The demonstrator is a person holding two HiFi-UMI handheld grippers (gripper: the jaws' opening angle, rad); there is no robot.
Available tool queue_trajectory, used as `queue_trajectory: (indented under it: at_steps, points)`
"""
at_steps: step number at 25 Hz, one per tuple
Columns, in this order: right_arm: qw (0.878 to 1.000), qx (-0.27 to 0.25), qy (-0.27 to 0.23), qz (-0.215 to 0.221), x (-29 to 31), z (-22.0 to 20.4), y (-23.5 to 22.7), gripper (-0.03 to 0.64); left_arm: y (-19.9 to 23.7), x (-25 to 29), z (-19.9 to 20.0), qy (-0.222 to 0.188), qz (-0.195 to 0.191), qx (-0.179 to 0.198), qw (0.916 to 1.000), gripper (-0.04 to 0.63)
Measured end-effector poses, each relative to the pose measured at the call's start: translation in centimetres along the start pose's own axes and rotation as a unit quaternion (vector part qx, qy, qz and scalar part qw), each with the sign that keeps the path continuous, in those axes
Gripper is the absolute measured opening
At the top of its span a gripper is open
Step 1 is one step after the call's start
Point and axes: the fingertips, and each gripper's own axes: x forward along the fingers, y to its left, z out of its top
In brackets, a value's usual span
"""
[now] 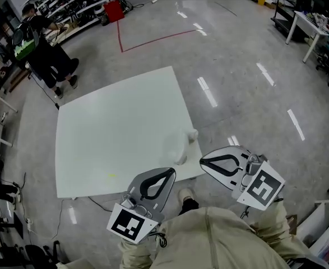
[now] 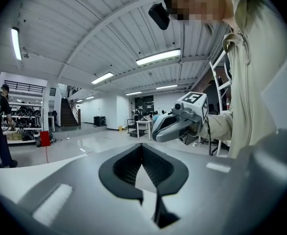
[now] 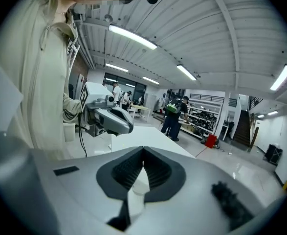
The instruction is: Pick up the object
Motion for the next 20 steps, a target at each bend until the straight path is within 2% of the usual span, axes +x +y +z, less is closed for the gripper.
queue_trajectory:
  at_steps: [6, 9, 14, 17, 20]
  points:
    - [0.993, -0.031, 0.107, 0.037, 3.2, -4.2, 0.2, 0.003, 2.7, 0.6, -1.1, 0.005, 0.000, -0.020, 0.9998, 0.008]
    - [0.989, -0.035, 0.134, 0.059, 3.1, -6.2, -0.1, 0.003, 2.4, 1.8, -1.0, 0.009, 0.003, -0.026, 0.9996, 0.008]
    - [0.983, -0.047, 0.151, 0.097, 3.7, -7.3, -1.4, 0.003, 2.9, 2.8, -0.1, 0.013, 0.023, -0.031, 0.9992, 0.008]
    - [0.972, -0.074, 0.182, 0.131, 4.7, -8.8, -1.6, 0.003, 3.4, 2.9, 0.1, 0.017, 0.039, -0.038, 0.9984, 0.008]
    - [0.951, -0.133, 0.224, 0.168, 5.6, -11.0, -1.6, 0.003, 3.5, 3.1, 0.3, 0.016, 0.054, -0.036, 0.9977, 0.008]
